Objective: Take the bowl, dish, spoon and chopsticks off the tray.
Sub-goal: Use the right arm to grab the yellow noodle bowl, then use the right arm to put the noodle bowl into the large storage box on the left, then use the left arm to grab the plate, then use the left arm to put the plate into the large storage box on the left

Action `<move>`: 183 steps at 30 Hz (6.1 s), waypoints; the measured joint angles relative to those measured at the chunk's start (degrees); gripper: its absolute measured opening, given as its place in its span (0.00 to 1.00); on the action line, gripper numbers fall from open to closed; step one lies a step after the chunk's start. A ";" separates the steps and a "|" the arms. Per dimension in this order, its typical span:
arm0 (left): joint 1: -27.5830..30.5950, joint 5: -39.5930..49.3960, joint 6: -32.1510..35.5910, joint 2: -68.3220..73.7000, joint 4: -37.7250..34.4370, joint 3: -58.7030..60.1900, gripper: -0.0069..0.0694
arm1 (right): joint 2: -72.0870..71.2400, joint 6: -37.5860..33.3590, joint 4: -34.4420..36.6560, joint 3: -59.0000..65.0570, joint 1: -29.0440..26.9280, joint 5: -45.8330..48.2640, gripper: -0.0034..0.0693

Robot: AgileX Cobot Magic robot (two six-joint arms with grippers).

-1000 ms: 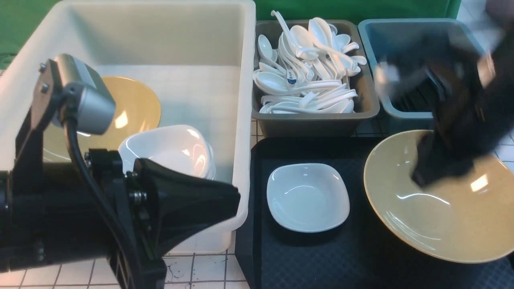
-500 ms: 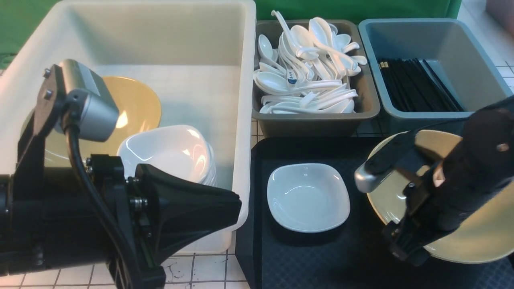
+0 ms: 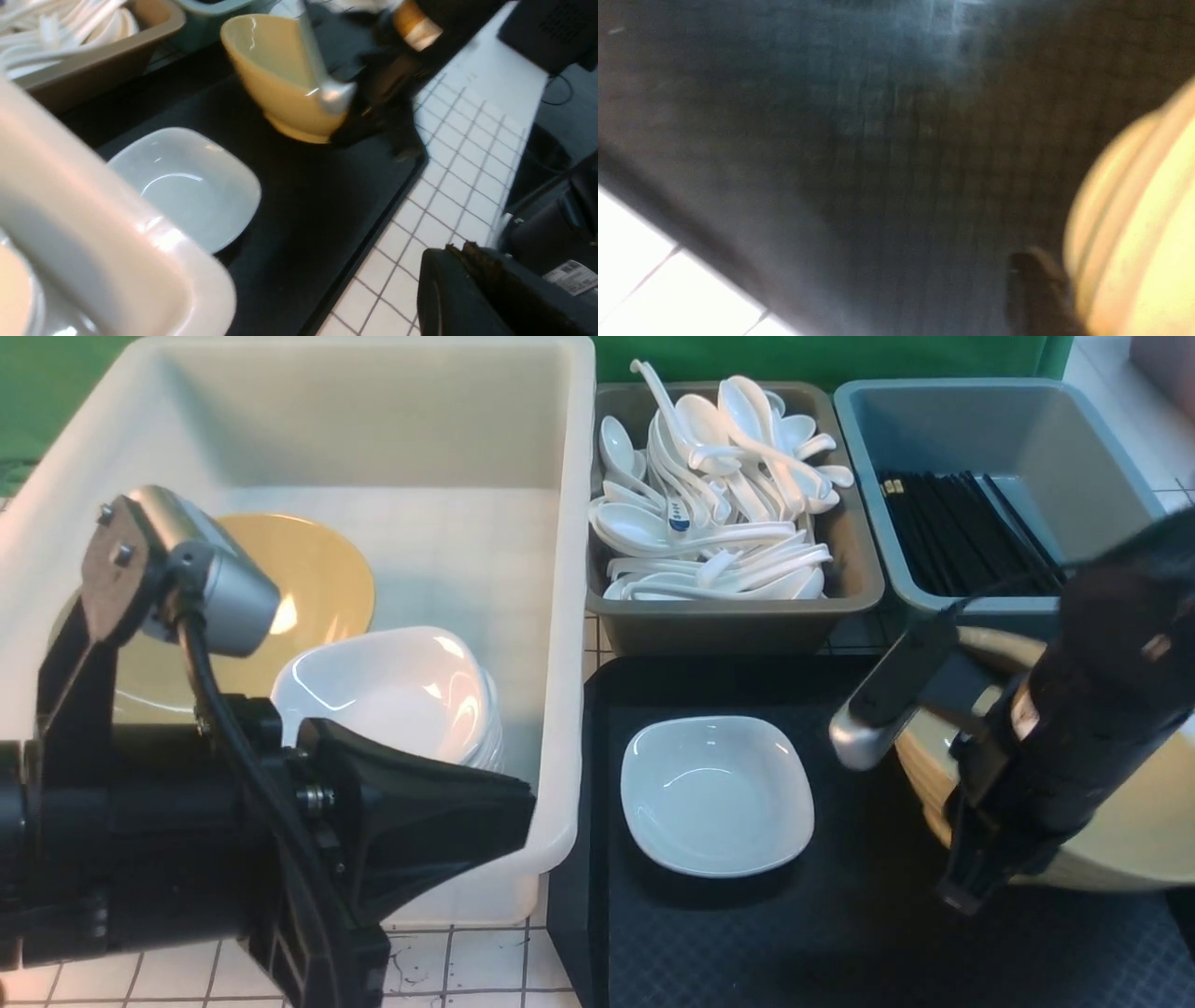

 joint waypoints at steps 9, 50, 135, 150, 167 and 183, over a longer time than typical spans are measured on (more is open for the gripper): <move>0.00 -0.79 -31.40 -5.93 30.50 -7.83 0.09 | -2.43 -4.14 3.81 -30.72 13.12 10.95 0.12; 0.00 19.73 -77.11 -34.18 70.62 -9.23 0.09 | 62.64 -37.36 9.77 -97.89 22.84 -13.07 0.24; -25.22 -10.70 -40.84 70.90 59.79 -41.56 0.78 | -61.62 24.84 -6.08 -1.89 25.64 16.38 0.11; -32.51 -2.27 -47.44 63.92 60.40 -45.05 0.12 | -65.81 26.76 -6.17 -1.89 25.64 16.38 0.11; -31.31 14.50 -60.37 38.48 72.86 -46.03 0.11 | -64.22 25.88 -6.23 -1.89 25.64 13.49 0.11; -14.71 3.96 -66.74 34.25 85.04 -21.41 0.11 | -56.47 21.78 -4.97 -1.89 25.64 9.99 0.11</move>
